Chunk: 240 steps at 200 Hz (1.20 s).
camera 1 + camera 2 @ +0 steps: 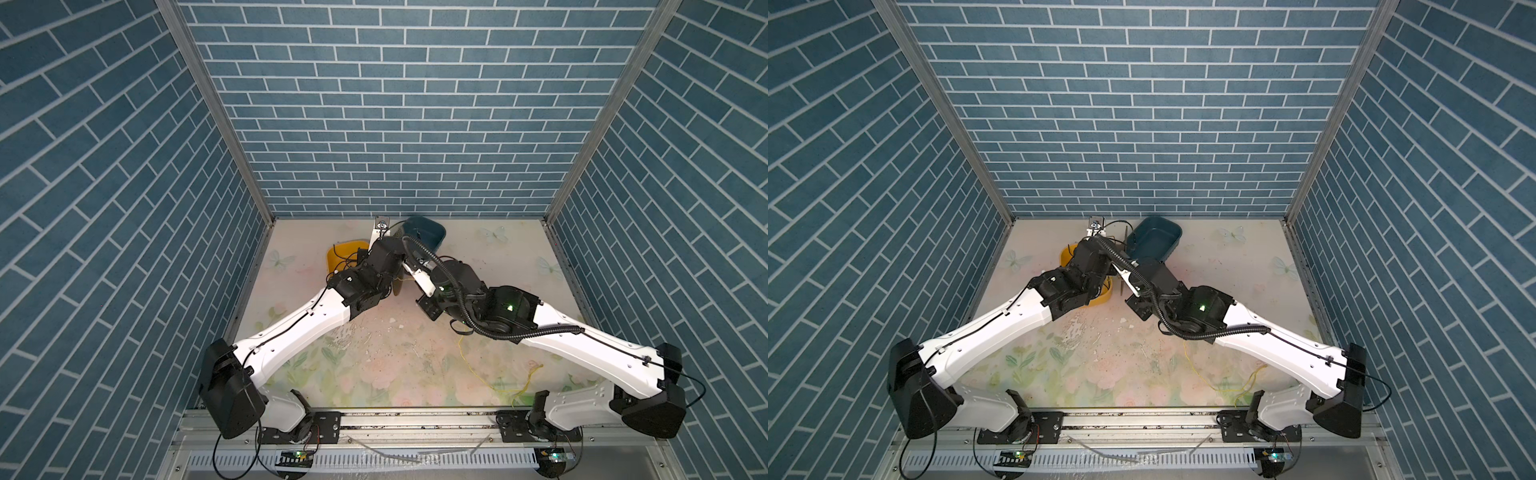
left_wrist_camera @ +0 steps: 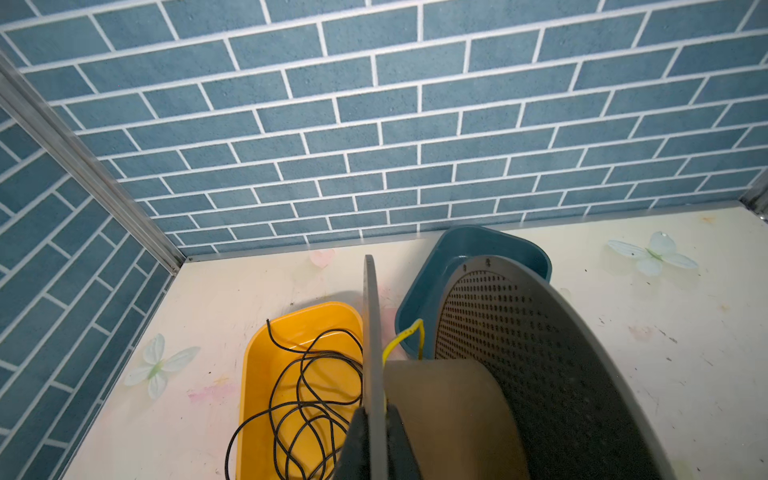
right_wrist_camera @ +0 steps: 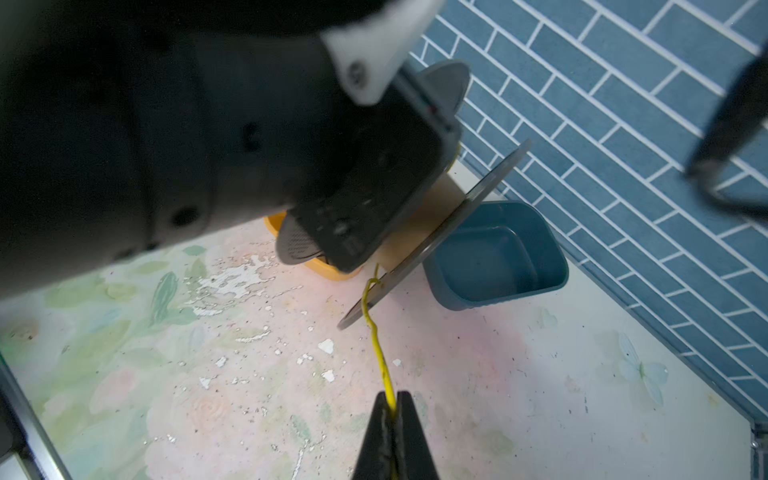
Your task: Wrap the cables
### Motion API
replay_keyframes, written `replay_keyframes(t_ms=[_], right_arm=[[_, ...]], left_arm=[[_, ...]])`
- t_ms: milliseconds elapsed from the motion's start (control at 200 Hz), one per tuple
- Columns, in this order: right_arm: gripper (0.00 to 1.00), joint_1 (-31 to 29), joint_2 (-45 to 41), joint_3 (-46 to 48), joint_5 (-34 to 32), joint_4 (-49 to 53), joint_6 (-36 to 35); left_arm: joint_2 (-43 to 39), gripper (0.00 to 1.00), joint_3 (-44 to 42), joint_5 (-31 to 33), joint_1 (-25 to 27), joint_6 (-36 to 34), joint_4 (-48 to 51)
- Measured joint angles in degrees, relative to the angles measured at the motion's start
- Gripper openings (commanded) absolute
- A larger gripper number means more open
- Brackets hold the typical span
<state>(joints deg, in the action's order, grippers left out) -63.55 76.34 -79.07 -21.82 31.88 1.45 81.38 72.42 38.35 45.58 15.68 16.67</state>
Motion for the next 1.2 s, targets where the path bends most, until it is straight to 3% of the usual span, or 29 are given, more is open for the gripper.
replay_keyframes(t_ms=[585, 810, 1065, 1200], right_arm=[[0.0, 16.52, 2.62, -5.38, 14.47, 3.37, 0.92], [0.0, 22.58, 5.14, -5.51, 24.44, 3.21, 1.49], [0.0, 28.3, 6.45, -1.66, 39.89, -1.64, 3.1], [0.21, 29.46, 7.76, -1.03, 43.08, -3.41, 4.11]], left_arm=[[-2.16, 0.0, -0.09, -10.38, 4.35, -8.28, 3.39], [-6.73, 0.0, -2.54, -15.76, 4.87, -12.55, 2.8], [-7.54, 0.0, -2.71, -16.39, 4.44, -14.01, 5.22], [-7.56, 0.0, -2.34, -15.8, 3.69, -13.42, 7.5]])
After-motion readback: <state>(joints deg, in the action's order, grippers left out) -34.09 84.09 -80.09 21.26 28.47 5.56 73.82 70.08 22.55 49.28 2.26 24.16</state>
